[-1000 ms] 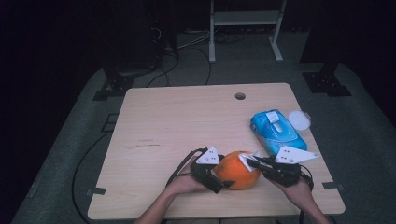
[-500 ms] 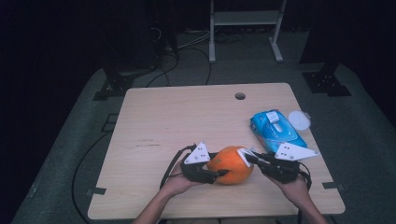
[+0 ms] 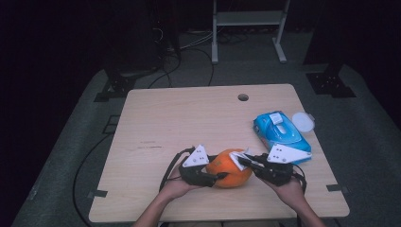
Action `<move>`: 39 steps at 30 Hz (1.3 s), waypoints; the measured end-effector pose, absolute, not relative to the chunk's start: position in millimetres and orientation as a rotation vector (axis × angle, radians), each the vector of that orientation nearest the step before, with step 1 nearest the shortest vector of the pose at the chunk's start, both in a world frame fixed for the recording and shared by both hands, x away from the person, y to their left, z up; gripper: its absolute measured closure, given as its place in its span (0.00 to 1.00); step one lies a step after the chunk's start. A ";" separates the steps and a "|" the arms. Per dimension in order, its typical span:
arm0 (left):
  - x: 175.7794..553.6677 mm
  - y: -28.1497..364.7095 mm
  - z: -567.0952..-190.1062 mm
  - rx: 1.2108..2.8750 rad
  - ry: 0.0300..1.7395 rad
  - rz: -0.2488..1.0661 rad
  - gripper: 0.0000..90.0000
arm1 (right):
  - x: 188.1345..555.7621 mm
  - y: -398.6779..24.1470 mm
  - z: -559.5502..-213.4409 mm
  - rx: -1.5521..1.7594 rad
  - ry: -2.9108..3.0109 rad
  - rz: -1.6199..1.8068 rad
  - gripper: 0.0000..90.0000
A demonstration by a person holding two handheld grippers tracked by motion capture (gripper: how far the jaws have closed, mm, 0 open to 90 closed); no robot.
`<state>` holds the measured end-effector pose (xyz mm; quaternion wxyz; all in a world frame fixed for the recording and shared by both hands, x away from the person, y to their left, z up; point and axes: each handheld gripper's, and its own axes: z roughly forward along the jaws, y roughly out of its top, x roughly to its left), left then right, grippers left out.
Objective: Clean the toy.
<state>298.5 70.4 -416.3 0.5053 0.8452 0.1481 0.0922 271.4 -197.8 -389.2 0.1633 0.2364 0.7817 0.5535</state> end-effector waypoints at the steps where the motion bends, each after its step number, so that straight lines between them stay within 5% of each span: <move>1: 299.5 70.1 -419.1 2.052 0.360 0.218 0.45 | 271.7 -196.5 -392.5 0.681 2.238 1.565 0.92; 6: 302.9 69.2 -427.3 2.054 0.377 0.192 0.40 | 276.5 -194.9 -406.1 0.729 2.257 1.549 0.93; 10: 306.4 67.9 -428.9 2.064 0.363 0.183 0.21 | 278.7 -197.4 -412.5 0.752 2.270 1.524 0.93; 14: 309.2 74.7 -429.9 2.051 0.346 0.169 0.14 | 280.2 -207.8 -417.6 0.812 2.256 1.515 0.93; 26: 330.7 73.2 -454.7 2.045 0.353 0.022 0.08 | 284.4 -226.3 -425.2 0.888 2.241 1.516 0.92; 29: 332.1 72.3 -457.6 2.048 0.336 -0.020 0.11 | 284.0 -226.5 -425.4 0.886 2.243 1.519 0.92; 34: 324.3 77.0 -445.0 1.994 0.327 0.032 0.37 | 283.2 -225.2 -422.9 0.881 2.228 1.525 0.92; 39: 308.4 88.8 -404.7 1.956 0.303 0.132 0.38 | 285.2 -222.5 -420.8 0.905 2.218 1.573 0.93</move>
